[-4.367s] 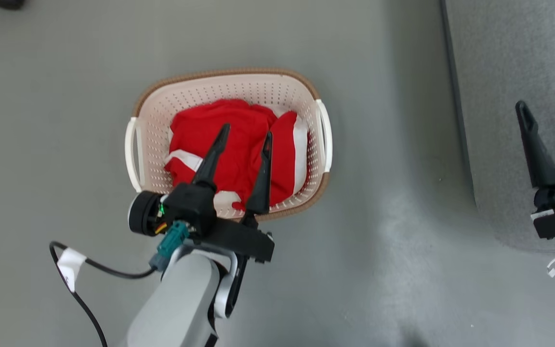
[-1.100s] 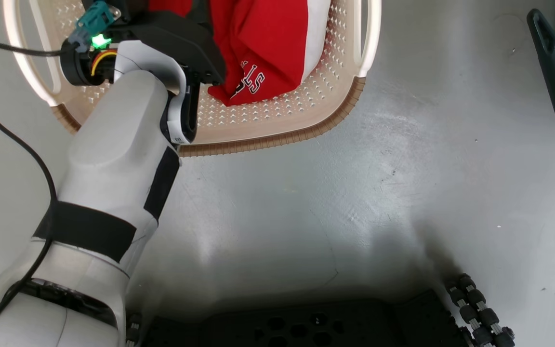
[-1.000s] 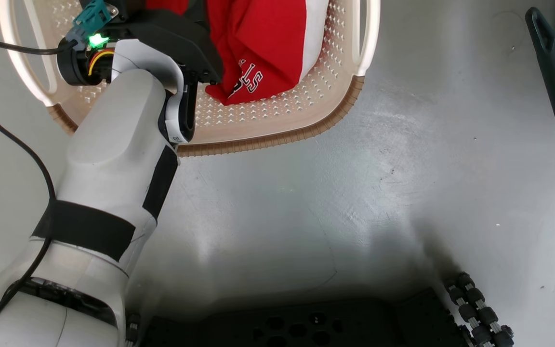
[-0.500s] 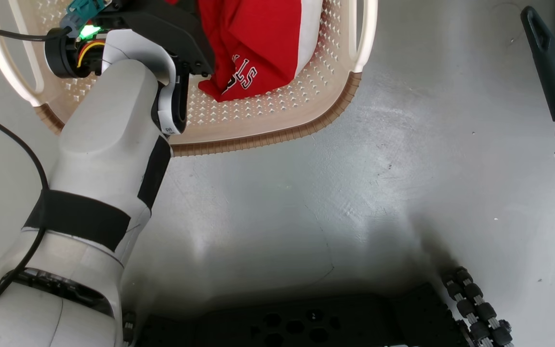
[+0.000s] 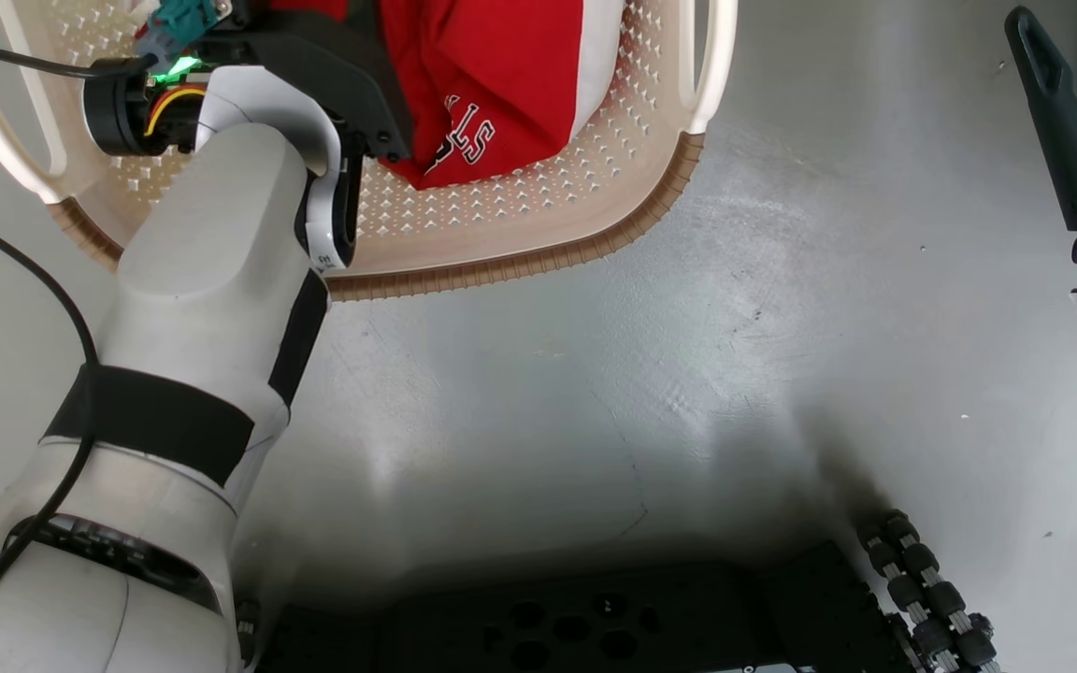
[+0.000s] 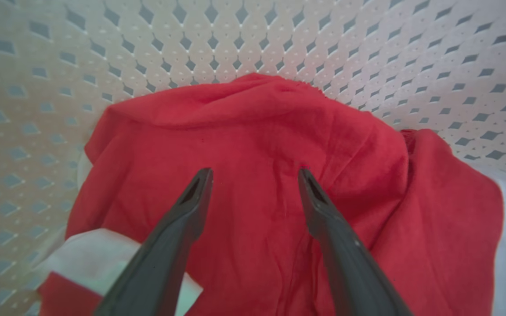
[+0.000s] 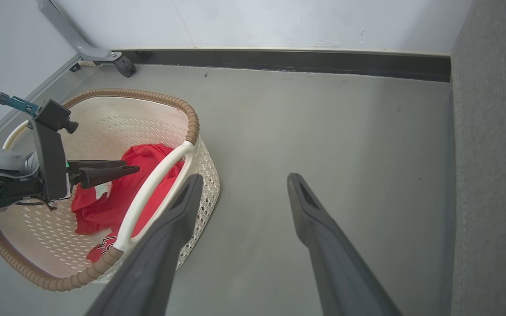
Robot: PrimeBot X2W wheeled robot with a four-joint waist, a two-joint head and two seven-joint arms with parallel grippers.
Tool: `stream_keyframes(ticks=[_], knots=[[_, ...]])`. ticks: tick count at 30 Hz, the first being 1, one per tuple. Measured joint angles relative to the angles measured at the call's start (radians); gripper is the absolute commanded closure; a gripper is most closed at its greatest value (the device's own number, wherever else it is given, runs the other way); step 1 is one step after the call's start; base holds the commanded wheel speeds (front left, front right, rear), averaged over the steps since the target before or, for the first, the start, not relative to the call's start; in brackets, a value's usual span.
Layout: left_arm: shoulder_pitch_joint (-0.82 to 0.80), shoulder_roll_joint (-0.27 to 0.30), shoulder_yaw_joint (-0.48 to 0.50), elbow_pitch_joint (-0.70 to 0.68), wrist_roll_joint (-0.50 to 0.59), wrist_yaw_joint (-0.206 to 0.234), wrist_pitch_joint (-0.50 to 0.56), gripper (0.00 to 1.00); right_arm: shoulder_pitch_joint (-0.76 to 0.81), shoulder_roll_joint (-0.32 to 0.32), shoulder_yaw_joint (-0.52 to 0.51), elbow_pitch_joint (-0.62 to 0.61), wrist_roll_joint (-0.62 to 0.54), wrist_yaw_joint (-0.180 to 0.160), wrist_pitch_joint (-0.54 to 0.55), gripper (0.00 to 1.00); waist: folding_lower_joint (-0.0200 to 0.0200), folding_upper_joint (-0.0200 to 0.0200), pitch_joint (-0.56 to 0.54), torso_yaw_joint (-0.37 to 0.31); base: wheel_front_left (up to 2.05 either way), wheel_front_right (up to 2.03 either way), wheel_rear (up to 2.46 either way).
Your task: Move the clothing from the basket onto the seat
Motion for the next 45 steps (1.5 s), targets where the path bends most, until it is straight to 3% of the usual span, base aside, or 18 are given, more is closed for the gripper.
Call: stream_keyframes(ticks=[16,45], knots=[[0.009,0.0,-0.097,0.044,0.016,0.0,0.001,0.0,0.001,0.022,-0.005,0.039,0.008,0.0,0.0,0.0,0.0001,0.0001,-0.023,0.024,0.0,0.0,0.0],[0.043,-0.002,-0.16,0.072,-0.036,0.0,0.128,0.0,0.027,0.04,-0.014,0.053,0.026,0.0,0.001,0.0,0.0001,0.0002,-0.058,0.04,0.0,0.0,0.0]])
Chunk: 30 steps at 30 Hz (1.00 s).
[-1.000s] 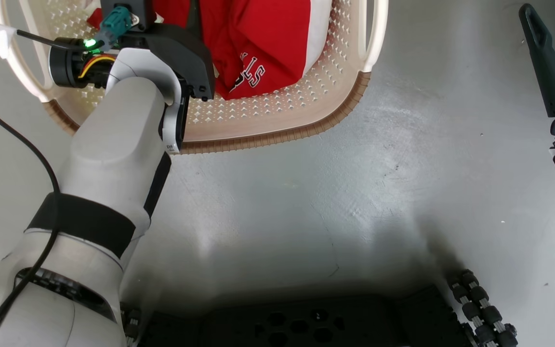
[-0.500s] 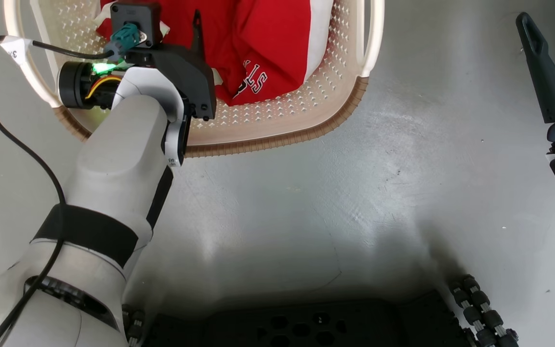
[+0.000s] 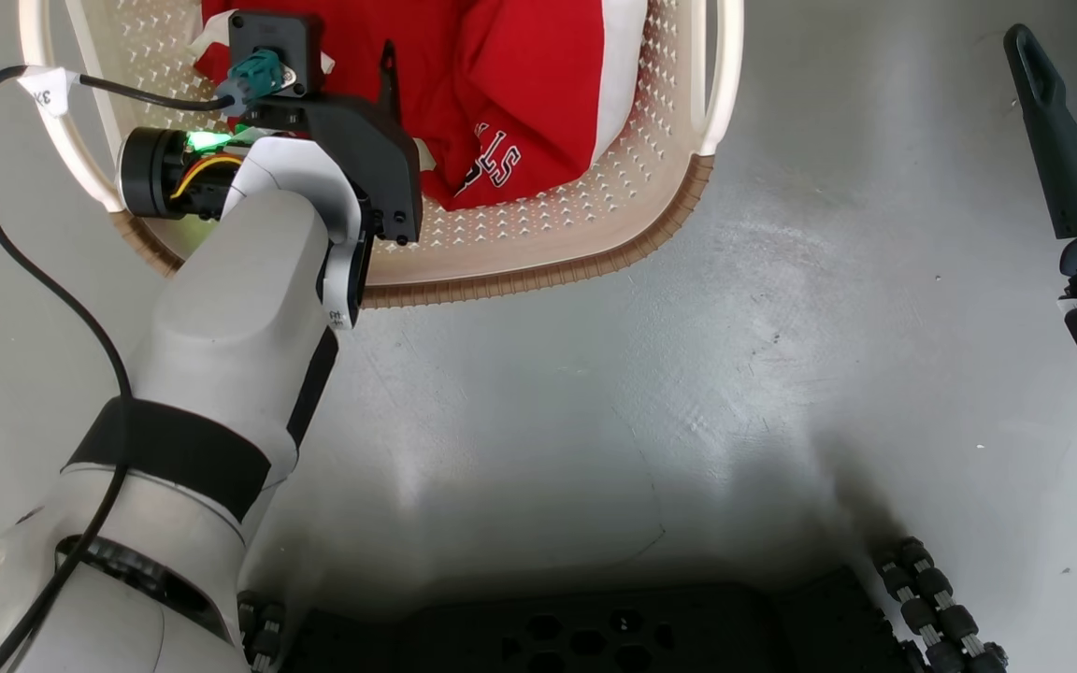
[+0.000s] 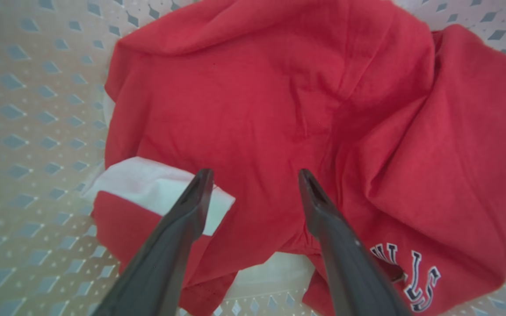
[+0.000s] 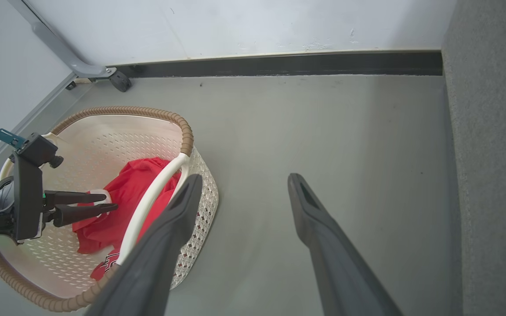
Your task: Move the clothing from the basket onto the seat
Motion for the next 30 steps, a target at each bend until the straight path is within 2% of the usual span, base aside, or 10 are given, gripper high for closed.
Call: stream_keyframes(ticks=[7,30], knots=[[-0.004,0.001,-0.023,-0.003,-0.001,0.0,0.023,0.0,0.0,0.008,-0.001,-0.002,0.001,0.0,0.0,0.0,0.0,0.0,0.002,-0.006,0.0,0.0,0.0],[0.001,0.004,-0.108,-0.205,-0.051,0.0,0.03,0.0,-0.007,0.019,0.021,0.006,0.001,0.0,0.0,0.0,0.0,0.0,0.009,-0.028,0.0,0.0,0.0]])
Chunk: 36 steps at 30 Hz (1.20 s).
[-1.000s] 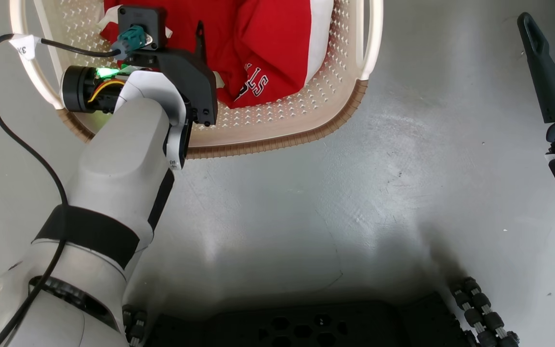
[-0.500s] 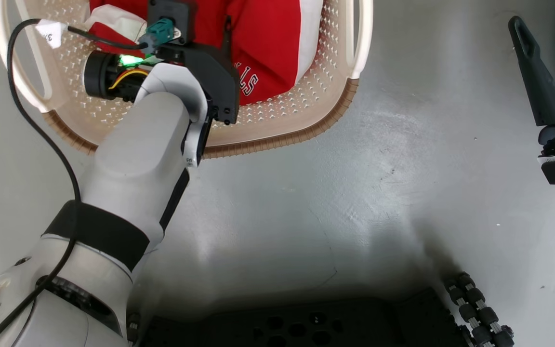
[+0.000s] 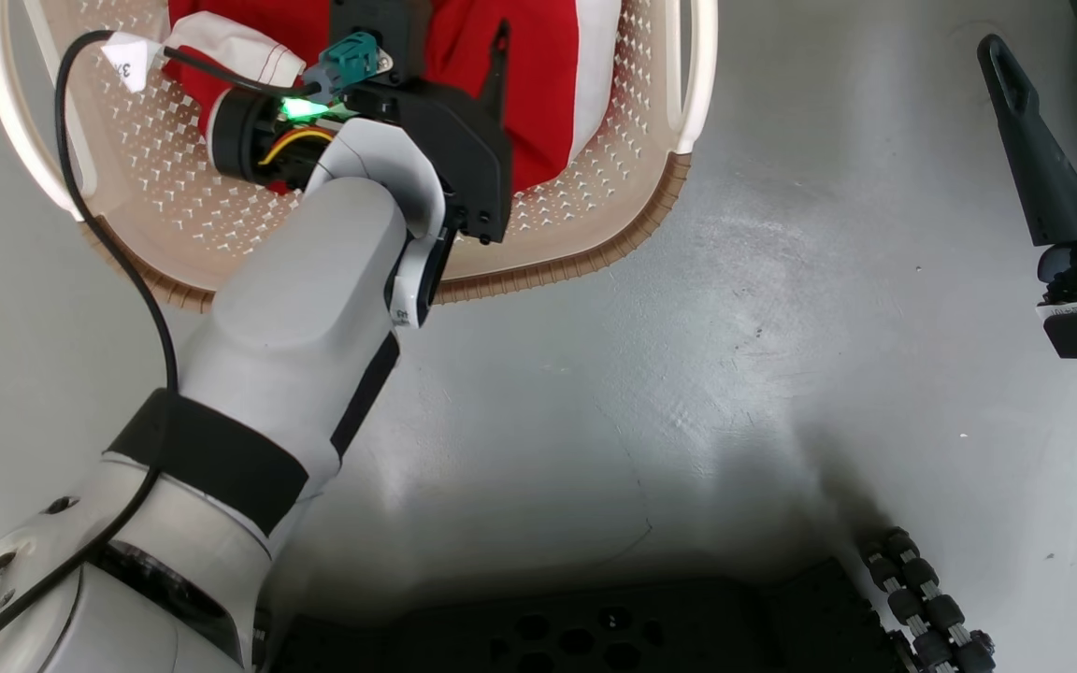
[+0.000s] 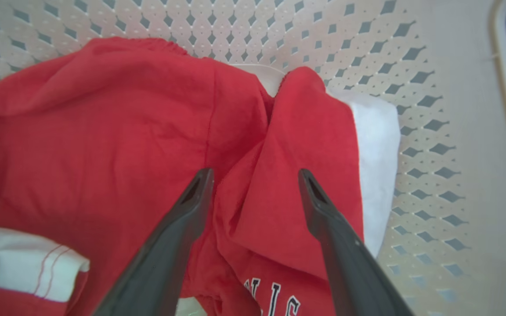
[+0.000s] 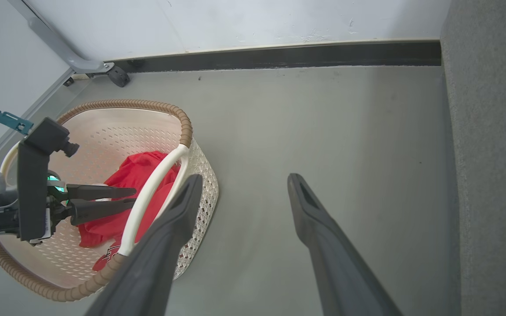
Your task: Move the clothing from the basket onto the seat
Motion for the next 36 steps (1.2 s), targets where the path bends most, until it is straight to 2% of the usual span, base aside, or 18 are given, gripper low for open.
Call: stream_keyframes(ticks=[11,36], knots=[[0.038,0.001,-0.037,-0.105,-0.112,0.0,-0.015,0.0,-0.001,-0.003,0.002,0.006,0.0,0.0,0.0,0.0,0.0,0.0,-0.002,0.005,0.0,0.0,0.0],[-0.01,0.002,-0.104,-0.036,-0.223,0.0,-0.083,0.0,-0.016,-0.037,0.013,-0.032,-0.009,0.0,-0.001,0.0,0.0,-0.0001,0.072,-0.017,0.0,0.0,0.0]])
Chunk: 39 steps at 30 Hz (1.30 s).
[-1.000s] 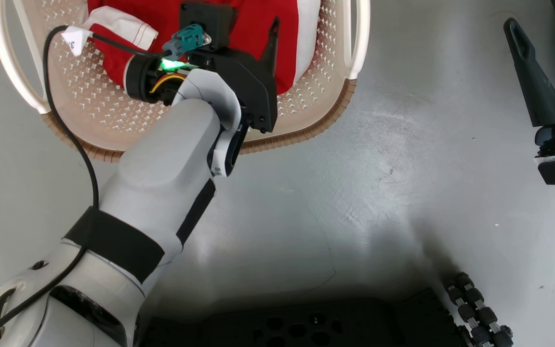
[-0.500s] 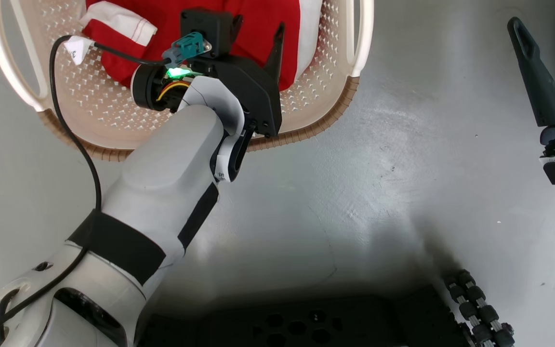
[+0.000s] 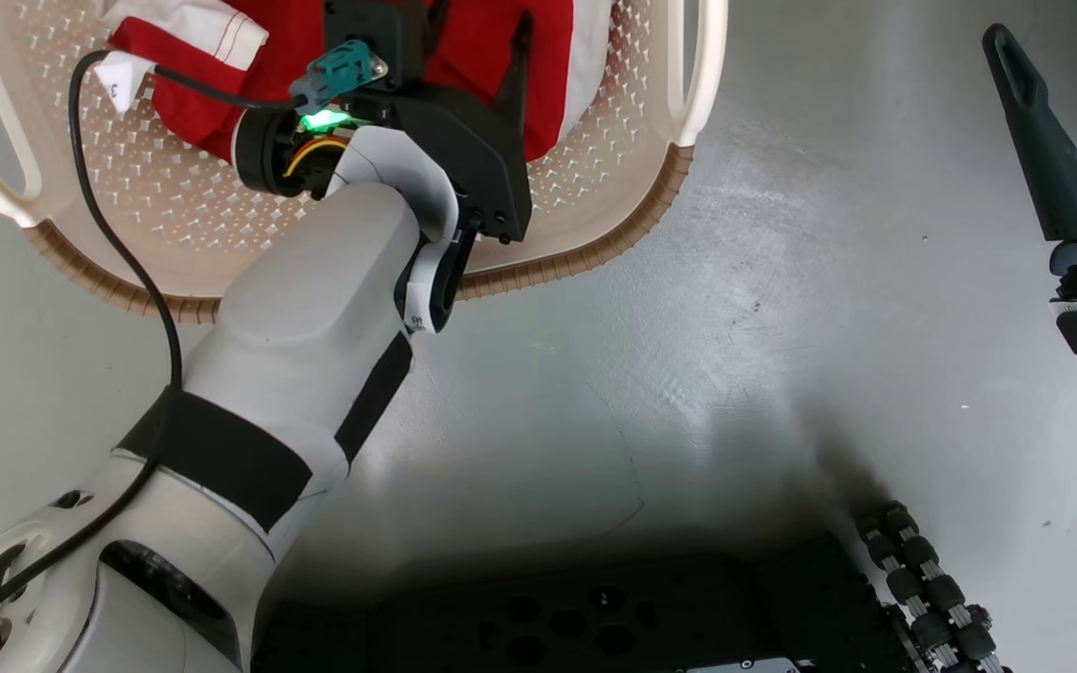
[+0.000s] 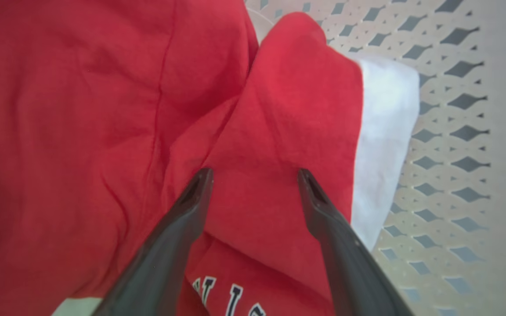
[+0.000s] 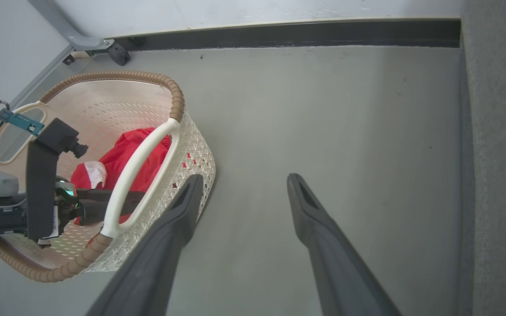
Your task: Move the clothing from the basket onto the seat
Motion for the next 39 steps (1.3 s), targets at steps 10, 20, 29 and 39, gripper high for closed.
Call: stream_keyframes(ticks=[10,20,29,39], knots=[[-0.019,0.003,-0.012,0.046,-0.034,0.0,-0.027,0.6,-0.008,0.0,0.009,0.0,-0.002,0.003,0.0,0.0,0.0,0.0,0.005,-0.015,0.0,0.0,0.0],[-0.022,0.004,-0.04,0.04,-0.072,0.0,-0.051,1.0,-0.019,0.003,0.016,0.003,-0.002,0.01,0.0,0.0,0.0,0.0,0.007,-0.023,0.0,0.0,0.0],[-0.03,0.004,-0.06,0.008,-0.108,0.0,-0.072,1.0,-0.013,0.006,0.01,0.043,-0.002,0.009,0.0,0.0,0.0,0.0,-0.02,0.002,0.0,0.0,0.0],[0.017,0.004,-0.073,-0.026,-0.134,0.0,-0.072,1.0,0.024,0.016,-0.02,0.086,0.001,0.009,0.001,0.0,0.0003,0.0002,-0.089,0.044,0.0,0.0,0.0]])
